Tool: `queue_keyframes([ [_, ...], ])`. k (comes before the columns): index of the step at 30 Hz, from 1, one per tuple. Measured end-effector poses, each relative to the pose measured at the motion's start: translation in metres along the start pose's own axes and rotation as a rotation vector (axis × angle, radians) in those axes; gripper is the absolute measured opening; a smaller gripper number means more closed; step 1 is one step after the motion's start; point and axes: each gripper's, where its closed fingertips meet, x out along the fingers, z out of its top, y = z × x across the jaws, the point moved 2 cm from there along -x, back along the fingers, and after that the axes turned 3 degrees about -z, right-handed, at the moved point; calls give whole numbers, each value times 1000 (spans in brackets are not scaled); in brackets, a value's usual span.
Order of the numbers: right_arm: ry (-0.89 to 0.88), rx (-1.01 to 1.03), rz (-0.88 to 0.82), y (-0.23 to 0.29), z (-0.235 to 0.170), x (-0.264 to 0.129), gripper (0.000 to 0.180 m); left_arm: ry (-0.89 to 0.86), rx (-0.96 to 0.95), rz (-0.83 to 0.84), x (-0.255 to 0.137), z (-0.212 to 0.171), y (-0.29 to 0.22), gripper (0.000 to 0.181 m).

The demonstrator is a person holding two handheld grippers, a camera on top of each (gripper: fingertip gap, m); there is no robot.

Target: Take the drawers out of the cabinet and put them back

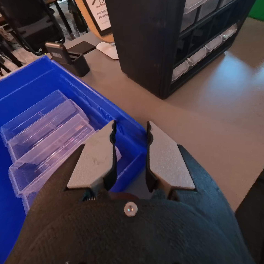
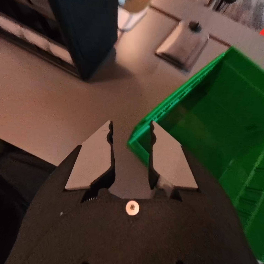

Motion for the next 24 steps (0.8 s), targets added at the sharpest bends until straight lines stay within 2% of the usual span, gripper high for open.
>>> queue_keyframes([
  [1,-54,33,43,12,13,-9,49,5,-17,27,-2,1,2,48],
  [2,-108,58,102,26,26,-16,52,-9,-31,59,-7,4,3,65],
  [3,-154,75,162,40,38,-20,54,-39,-39,86,-14,9,4,69],
  [6,-235,76,299,74,61,-18,59,-152,-64,188,-50,19,15,54],
  [9,-298,69,308,88,74,9,58,-123,-197,238,-77,8,34,54],
  [12,-345,78,350,103,73,47,58,-24,-281,250,-79,-13,39,54],
  [16,-364,50,366,114,56,86,60,5,-209,308,-75,-17,41,52],
  [24,-301,-75,326,109,38,110,65,-18,-198,429,-102,-14,70,50],
])
